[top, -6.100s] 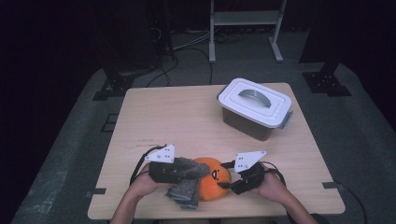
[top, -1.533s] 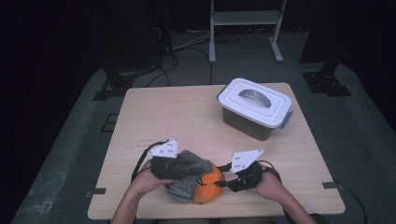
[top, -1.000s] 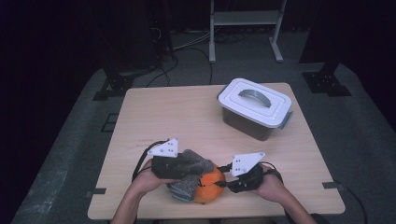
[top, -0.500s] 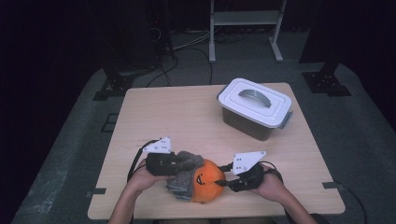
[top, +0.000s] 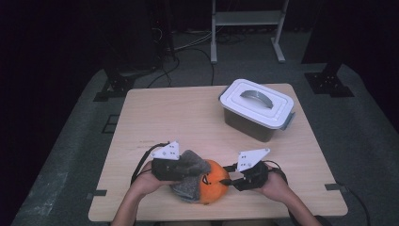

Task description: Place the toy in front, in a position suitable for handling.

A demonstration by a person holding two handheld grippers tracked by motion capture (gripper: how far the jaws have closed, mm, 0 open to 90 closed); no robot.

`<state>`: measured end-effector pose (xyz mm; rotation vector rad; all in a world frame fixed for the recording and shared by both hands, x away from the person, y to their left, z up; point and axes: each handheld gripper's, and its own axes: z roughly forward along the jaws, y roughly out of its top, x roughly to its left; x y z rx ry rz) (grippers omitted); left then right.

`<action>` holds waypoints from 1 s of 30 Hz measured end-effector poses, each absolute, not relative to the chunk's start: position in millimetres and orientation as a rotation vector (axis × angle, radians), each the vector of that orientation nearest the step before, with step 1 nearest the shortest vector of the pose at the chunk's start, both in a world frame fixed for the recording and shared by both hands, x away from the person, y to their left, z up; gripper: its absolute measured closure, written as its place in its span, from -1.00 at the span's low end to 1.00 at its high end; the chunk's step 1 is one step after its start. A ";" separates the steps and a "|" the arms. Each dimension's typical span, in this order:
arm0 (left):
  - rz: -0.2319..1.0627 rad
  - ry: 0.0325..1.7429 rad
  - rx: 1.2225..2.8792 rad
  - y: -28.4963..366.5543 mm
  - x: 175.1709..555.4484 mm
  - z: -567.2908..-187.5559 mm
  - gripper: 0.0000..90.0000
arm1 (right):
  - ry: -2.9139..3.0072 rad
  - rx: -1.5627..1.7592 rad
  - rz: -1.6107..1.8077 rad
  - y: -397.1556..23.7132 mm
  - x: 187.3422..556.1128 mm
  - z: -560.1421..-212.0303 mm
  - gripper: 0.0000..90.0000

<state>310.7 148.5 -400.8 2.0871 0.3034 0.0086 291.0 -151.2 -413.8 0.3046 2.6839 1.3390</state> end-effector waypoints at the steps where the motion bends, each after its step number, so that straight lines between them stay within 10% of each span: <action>1: 0.009 0.303 2.087 148.5 310.7 -400.8 0.66 | 2.684 0.305 1.339 -151.2 291.0 -413.8 0.28; 15: -0.054 0.252 2.070 149.9 310.8 -408.9 0.65 | 2.669 0.335 1.422 -159.8 301.0 -418.0 -0.16; 19: -0.038 0.269 2.072 151.5 311.6 -407.8 0.66 | 2.667 0.331 1.404 -153.4 299.3 -419.0 0.22; 30: -0.092 0.208 2.088 149.6 306.6 -404.6 0.66 | 2.666 0.462 1.361 -160.3 304.0 -419.7 0.35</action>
